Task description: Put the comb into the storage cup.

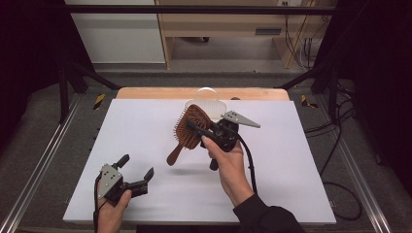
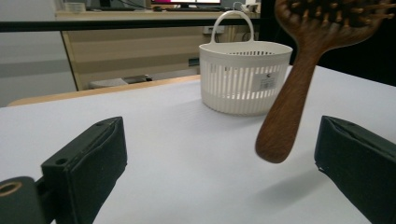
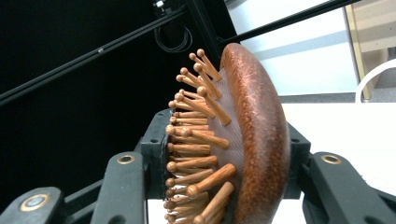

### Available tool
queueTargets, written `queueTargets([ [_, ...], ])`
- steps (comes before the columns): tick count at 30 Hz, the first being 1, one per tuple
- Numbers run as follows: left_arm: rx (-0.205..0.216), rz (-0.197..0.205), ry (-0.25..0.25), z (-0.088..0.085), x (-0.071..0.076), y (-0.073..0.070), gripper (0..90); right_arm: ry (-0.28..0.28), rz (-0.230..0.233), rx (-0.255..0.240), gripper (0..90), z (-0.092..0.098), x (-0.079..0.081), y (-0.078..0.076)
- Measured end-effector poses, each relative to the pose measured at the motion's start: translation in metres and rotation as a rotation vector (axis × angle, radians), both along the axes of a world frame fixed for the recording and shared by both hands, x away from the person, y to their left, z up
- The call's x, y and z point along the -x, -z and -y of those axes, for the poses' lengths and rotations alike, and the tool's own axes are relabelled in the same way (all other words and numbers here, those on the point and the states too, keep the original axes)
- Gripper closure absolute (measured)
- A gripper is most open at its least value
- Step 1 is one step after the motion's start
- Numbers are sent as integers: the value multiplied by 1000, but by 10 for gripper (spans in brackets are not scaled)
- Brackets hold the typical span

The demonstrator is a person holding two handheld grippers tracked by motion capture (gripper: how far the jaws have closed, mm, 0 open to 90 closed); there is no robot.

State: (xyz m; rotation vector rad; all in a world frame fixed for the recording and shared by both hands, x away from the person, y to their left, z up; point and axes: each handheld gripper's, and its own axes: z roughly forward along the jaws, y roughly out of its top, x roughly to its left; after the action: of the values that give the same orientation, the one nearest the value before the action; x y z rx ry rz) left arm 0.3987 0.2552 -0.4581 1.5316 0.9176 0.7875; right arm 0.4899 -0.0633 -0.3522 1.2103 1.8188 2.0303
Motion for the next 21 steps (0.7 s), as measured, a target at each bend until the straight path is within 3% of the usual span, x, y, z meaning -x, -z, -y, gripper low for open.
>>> queueTargets([
  [3, 17, -6, -25, -5, -2, 3, 28, 8, -7, -8, 502, 2, -3, -1],
  [4, 13, 18, -48, -7, -1, 2, 29, 10, -15, -18, 502, 3, -4, -1],
  [7, 30, 31, -67, -11, 0, 2, 26, 21, -27, -34, 502, 5, -7, -3],
  [21, 40, 0, -68, -13, -3, 6, 25, 52, -9, -34, 501, 9, -13, -14],
])
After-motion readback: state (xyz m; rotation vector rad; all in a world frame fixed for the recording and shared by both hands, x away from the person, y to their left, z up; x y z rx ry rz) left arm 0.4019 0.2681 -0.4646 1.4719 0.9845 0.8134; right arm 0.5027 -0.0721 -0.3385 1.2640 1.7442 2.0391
